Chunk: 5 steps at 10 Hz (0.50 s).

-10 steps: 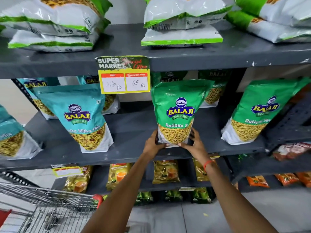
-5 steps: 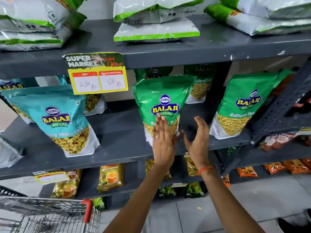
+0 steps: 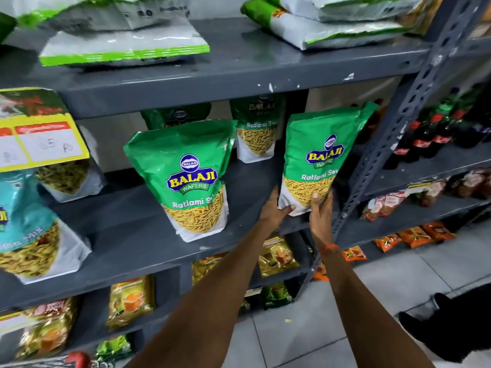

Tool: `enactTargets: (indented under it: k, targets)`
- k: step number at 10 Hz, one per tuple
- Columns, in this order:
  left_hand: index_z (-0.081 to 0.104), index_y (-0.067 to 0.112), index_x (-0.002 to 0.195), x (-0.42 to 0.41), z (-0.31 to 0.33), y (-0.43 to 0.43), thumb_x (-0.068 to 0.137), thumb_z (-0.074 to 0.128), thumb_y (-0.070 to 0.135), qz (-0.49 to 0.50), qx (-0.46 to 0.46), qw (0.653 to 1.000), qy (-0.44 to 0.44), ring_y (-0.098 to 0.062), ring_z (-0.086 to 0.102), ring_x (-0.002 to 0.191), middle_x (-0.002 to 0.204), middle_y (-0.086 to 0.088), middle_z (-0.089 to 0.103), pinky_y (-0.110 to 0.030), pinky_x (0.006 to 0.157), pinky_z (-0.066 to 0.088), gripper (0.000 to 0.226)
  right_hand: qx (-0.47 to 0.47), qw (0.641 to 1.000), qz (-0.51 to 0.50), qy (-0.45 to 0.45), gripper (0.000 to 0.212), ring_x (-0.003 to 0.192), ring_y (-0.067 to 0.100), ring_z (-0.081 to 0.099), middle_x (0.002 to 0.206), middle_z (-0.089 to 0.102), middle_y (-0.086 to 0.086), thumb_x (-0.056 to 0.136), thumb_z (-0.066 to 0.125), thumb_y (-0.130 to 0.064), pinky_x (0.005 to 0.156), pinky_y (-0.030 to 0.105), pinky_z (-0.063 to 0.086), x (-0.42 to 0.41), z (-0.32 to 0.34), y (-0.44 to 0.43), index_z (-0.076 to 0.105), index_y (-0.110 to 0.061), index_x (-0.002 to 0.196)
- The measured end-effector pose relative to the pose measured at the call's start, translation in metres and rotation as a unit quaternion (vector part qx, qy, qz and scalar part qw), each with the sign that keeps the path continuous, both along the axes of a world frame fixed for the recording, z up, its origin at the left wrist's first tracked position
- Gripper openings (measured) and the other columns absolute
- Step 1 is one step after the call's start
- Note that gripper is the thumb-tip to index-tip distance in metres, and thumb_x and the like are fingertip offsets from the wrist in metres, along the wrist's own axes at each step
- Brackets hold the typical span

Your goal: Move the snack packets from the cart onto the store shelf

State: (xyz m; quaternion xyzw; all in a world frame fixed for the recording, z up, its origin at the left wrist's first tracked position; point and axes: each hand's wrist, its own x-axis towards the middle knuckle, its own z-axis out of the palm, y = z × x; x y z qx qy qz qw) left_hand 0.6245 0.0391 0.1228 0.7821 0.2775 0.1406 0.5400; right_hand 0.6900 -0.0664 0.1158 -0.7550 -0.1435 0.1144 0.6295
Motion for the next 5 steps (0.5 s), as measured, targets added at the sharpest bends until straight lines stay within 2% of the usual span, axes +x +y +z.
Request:
enactTargets:
  k: [2, 3, 4, 5]
  targets:
    - [0.025, 0.009, 0.145, -0.003, -0.004, 0.002, 0.084, 0.067, 0.019, 0.025, -0.008, 1.0, -0.001, -0.032, 0.037, 0.138, 0.15, -0.016, 0.037, -0.04, 0.113, 0.033, 0.074, -0.023, 1.0, 0.012, -0.011, 0.066, 0.144, 0.026, 0.026, 0.158, 0.02, 0.011, 0.097, 0.042, -0.033, 0.118, 0.047, 0.025, -0.005, -0.002, 0.0, 0.008, -0.013, 0.15]
    - [0.026, 0.008, 0.144, -0.007, -0.002, 0.003, 0.084, 0.067, 0.019, 0.015, -0.016, 1.0, 0.002, -0.032, 0.039, 0.136, 0.149, -0.016, 0.039, -0.043, 0.112, 0.035, 0.074, -0.024, 0.999, 0.025, -0.007, 0.067, 0.144, 0.026, 0.024, 0.159, 0.018, 0.01, 0.097, 0.042, -0.034, 0.119, 0.048, 0.024, -0.006, 0.001, -0.003, 0.006, -0.015, 0.15]
    - [0.018, 0.01, 0.147, -0.012, 0.004, -0.002, 0.086, 0.064, 0.022, -0.007, -0.005, 1.0, 0.018, -0.032, 0.032, 0.14, 0.154, -0.014, 0.03, -0.04, 0.114, 0.03, 0.077, -0.057, 0.998, 0.019, -0.026, 0.069, 0.146, 0.027, 0.019, 0.159, 0.016, 0.012, 0.097, 0.044, -0.033, 0.12, 0.046, 0.02, -0.015, 0.003, -0.004, 0.006, -0.01, 0.15]
    - [0.018, 0.008, 0.147, -0.02, 0.008, -0.002, 0.09, 0.058, 0.023, 0.013, 0.063, 0.996, 0.054, -0.035, 0.034, 0.138, 0.153, -0.016, 0.031, -0.039, 0.111, 0.031, 0.071, -0.114, 0.992, -0.02, -0.05, 0.067, 0.145, 0.032, 0.019, 0.157, 0.018, 0.02, 0.096, 0.048, -0.024, 0.12, 0.042, 0.019, -0.03, 0.007, 0.001, 0.012, 0.001, 0.147]
